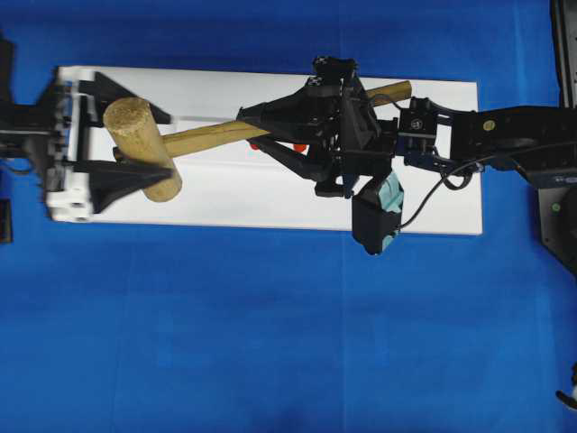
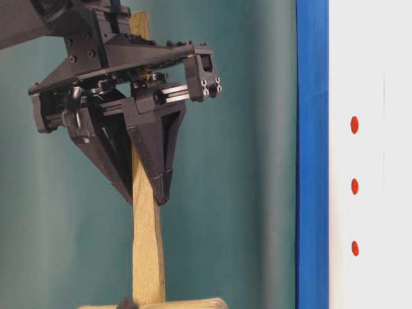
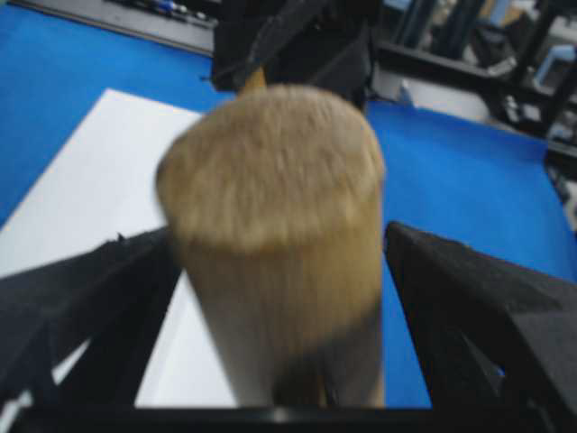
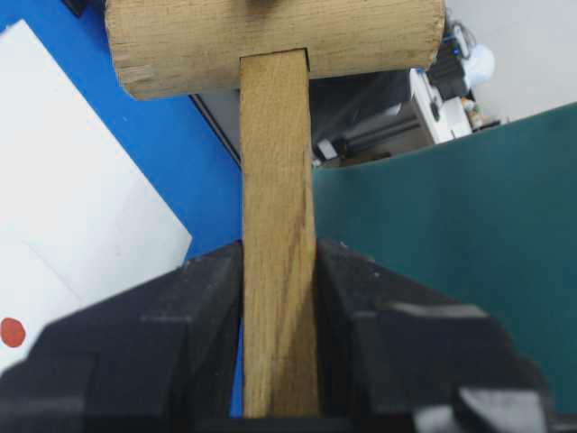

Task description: Hit the mark with a hammer.

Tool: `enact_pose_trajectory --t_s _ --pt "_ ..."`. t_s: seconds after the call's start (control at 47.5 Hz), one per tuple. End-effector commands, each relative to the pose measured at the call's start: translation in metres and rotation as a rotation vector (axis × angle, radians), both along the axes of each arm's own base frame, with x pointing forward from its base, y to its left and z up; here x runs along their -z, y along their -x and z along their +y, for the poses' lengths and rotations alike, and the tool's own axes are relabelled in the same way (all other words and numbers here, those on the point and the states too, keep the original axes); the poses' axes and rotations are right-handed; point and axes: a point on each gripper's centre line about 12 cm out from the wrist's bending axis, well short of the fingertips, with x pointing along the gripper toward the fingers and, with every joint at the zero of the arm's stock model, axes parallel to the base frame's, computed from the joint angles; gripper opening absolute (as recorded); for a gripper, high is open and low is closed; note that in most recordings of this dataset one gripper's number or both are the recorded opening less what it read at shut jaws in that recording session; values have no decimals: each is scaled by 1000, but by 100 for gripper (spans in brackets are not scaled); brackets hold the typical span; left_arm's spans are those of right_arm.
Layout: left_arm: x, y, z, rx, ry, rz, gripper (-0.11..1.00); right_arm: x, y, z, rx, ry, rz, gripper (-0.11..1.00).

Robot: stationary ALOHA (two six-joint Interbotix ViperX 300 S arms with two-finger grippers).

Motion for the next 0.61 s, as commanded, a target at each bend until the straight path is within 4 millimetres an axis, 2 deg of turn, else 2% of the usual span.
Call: enact_pose_trajectory --t_s 0.0,0.126,0.274,0.358,0.463,0.484,0.589 --pt "-9 -13 1 -1 2 -25 93 -26 1 -1 4 -1 -76 9" --pt "-10 -23 2 -2 0 -15 93 -27 0 -1 5 -3 -79 9" --pt "-10 -22 2 -3 2 -17 89 -26 1 -1 5 -7 -76 9" --pt "-9 -20 2 -4 0 -15 74 -26 1 -1 7 -9 -76 9" --pt "-9 -19 2 -1 -16 -16 43 -27 1 -2 15 -22 -80 9" --pt "-9 -18 2 -1 -18 -17 40 -27 1 -2 18 -28 -79 9" --pt "-8 -17 2 1 -30 -14 42 -27 1 -3 26 -41 -80 9"
